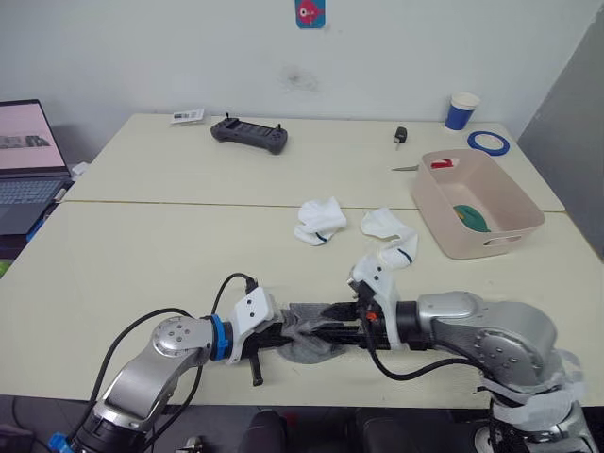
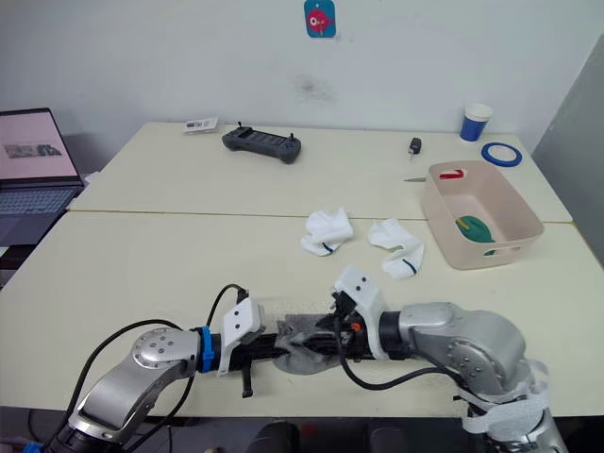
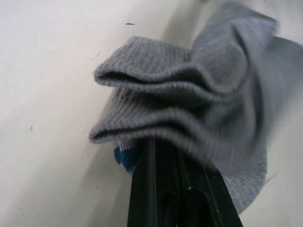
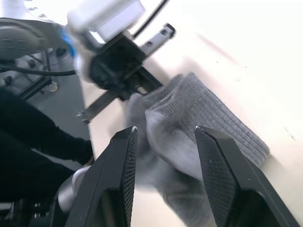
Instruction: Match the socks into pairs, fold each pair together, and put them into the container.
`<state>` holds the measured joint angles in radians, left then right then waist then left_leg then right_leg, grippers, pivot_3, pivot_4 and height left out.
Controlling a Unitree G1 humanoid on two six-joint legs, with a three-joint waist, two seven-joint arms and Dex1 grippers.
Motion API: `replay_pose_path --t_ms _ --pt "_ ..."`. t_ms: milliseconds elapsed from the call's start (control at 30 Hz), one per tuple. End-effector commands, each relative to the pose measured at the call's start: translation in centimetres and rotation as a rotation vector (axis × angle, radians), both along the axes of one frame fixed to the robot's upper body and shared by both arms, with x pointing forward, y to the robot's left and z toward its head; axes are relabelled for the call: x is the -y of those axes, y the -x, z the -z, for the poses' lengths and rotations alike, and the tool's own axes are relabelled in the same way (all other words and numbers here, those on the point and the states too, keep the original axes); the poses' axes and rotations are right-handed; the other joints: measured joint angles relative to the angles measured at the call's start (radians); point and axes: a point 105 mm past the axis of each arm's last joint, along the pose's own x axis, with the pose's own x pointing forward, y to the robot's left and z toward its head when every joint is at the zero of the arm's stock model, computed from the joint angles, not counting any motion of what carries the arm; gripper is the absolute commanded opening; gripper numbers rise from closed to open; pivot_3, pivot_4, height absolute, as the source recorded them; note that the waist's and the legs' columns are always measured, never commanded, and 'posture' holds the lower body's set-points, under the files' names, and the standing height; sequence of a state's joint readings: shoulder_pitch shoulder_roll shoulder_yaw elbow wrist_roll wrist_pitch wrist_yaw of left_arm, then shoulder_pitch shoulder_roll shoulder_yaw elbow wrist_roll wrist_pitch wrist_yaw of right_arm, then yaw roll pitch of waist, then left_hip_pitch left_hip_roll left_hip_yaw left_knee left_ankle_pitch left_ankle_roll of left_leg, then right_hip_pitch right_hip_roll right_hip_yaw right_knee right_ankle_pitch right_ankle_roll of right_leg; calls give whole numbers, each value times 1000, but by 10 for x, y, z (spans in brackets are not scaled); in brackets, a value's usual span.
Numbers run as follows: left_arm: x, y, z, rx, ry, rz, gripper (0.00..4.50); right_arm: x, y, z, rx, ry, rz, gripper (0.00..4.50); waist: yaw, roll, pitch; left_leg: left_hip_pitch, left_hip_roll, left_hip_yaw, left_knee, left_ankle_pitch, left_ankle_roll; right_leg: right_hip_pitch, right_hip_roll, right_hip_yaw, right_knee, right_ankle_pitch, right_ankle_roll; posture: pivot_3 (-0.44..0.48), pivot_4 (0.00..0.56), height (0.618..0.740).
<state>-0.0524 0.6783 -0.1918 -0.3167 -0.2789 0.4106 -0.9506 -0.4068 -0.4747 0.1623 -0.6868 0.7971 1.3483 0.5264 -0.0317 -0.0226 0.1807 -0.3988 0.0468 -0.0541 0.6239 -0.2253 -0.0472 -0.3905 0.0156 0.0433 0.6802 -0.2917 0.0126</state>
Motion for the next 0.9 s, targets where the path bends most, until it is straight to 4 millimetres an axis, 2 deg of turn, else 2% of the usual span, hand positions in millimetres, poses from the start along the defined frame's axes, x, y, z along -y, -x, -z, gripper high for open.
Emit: replay_pose_path --t_ms 33,133,167,233,367,500,600,767,833,900 --pt "1 0 -2 18 -4 6 0 6 6 -16 56 -29 -61 2137 0 0 0 0 0 0 0 0 0 0 0 0 0 0 0 0 150 740" --pt "-4 -1 -11 30 16 -12 0 9 -3 -14 136 -2 -34 2137 0 0 0 0 0 0 0 0 0 0 0 0 0 0 0 0 150 740" --pt "-6 -1 -16 32 30 -21 0 8 -7 -11 179 13 -22 1968 0 0 0 0 0 0 0 0 0 0 0 0 0 0 0 0 150 740" --pt "-13 1 -26 31 47 -35 0 5 -11 0 226 51 -27 1522 -3 -1 0 0 0 0 0 0 0 -1 0 0 0 0 0 0 150 740" --pt "-32 1 -41 21 52 -90 0 -6 -5 23 262 91 -122 137 -3 -1 1 -1 1 1 -2 0 0 -4 0 0 0 -1 -1 0 150 740" --pt "-48 -9 -48 38 32 -133 0 -19 7 31 260 67 -231 64 -1 -1 1 -2 0 1 -2 0 0 -5 0 0 0 -1 -1 0 150 740" --pt "-48 -16 -61 71 53 -135 0 -26 11 40 263 71 -288 64 -1 -1 1 -2 0 1 -1 0 0 -4 0 0 0 0 -1 0 150 740" --pt "-19 3 -78 31 117 24 0 -26 7 59 292 143 -325 64 -1 -2 1 -2 0 2 0 0 0 -4 0 0 0 0 0 0 150 740" --pt "-8 12 -78 9 105 91 0 -25 6 56 306 140 -318 64 -1 -2 1 -2 0 2 -1 0 0 -4 0 0 0 0 0 0 150 740" --pt "-1 16 -75 11 82 125 0 -23 6 44 319 107 -301 64 0 -2 1 -2 0 2 -1 0 0 -4 0 0 0 0 0 0 150 740"
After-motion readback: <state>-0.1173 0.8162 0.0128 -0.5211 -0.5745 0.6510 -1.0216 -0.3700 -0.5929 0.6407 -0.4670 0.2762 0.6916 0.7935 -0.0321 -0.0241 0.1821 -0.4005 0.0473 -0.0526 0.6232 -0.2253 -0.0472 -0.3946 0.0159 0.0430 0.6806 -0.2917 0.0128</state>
